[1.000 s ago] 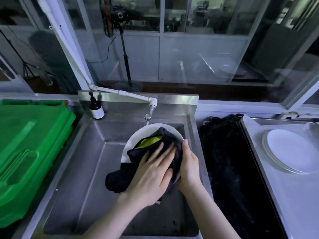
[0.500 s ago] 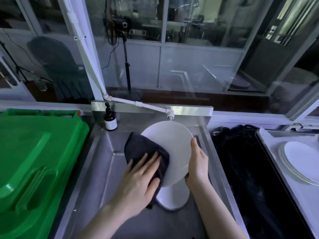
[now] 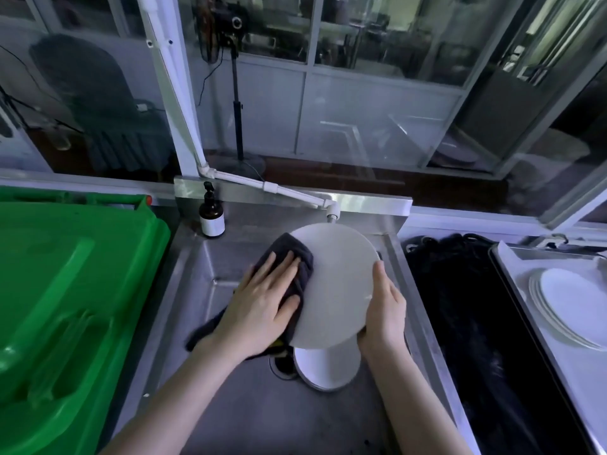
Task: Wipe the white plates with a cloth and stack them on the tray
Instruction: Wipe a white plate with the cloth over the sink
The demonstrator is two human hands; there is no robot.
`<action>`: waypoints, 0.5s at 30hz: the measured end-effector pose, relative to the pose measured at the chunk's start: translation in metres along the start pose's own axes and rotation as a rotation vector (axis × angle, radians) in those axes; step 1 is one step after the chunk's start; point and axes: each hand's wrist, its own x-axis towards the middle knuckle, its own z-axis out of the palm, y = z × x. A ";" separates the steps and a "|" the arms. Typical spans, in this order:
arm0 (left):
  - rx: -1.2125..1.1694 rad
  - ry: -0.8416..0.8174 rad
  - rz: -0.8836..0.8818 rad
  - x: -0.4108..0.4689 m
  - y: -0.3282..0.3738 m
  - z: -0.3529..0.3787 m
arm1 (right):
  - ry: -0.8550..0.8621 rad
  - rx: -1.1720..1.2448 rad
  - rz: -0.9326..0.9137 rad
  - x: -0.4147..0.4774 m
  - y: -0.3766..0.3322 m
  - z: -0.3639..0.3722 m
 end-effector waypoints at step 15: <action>-0.055 -0.105 -0.036 0.028 0.033 0.006 | -0.052 0.014 0.159 -0.014 0.016 -0.010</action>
